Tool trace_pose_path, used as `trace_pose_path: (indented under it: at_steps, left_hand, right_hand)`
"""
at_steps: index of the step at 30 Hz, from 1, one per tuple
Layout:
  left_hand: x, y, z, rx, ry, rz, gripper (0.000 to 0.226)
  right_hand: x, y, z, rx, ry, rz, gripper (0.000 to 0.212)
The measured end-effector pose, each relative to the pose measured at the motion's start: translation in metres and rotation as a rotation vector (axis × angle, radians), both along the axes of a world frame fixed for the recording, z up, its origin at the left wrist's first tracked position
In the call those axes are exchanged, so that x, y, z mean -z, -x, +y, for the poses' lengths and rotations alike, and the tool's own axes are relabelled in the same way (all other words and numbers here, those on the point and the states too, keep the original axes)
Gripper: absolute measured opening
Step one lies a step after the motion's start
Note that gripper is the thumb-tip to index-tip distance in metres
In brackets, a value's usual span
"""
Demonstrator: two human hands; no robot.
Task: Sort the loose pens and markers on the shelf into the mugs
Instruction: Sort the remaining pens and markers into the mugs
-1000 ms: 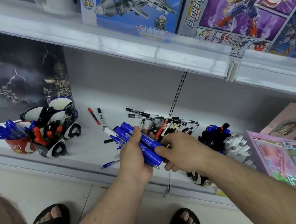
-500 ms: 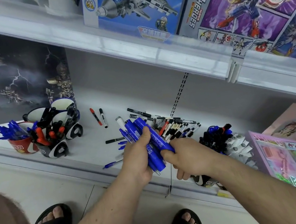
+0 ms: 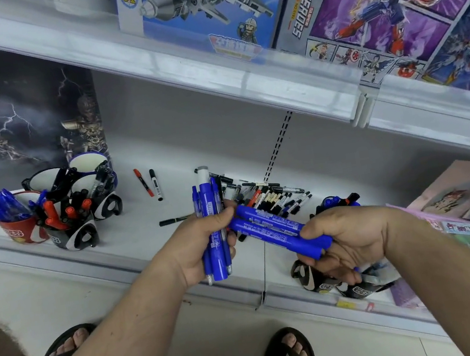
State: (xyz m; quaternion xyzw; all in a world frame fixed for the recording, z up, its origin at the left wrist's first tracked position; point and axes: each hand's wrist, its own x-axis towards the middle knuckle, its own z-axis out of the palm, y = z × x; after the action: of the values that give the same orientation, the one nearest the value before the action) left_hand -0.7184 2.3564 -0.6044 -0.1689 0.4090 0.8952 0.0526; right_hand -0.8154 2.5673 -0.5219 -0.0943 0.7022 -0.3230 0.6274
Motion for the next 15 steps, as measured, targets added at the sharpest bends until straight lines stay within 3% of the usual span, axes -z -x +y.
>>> trace_pose_path:
  at_steps: [6,9,15]
  left_hand:
    - [0.012,0.008,0.016,-0.055,0.150,-0.114,0.011]
    - [0.018,0.015,0.025,-0.164,0.106,-0.166,0.014]
    - [0.015,0.031,0.060,-0.293,-0.113,-0.268,0.006]
  right_hand:
    - [0.006,0.001,-0.001,-0.074,-0.149,0.083,0.036]
    - [0.009,0.000,0.000,0.118,-0.148,0.211,0.040]
    - [0.019,0.014,0.005,0.643,0.102,0.715,0.031]
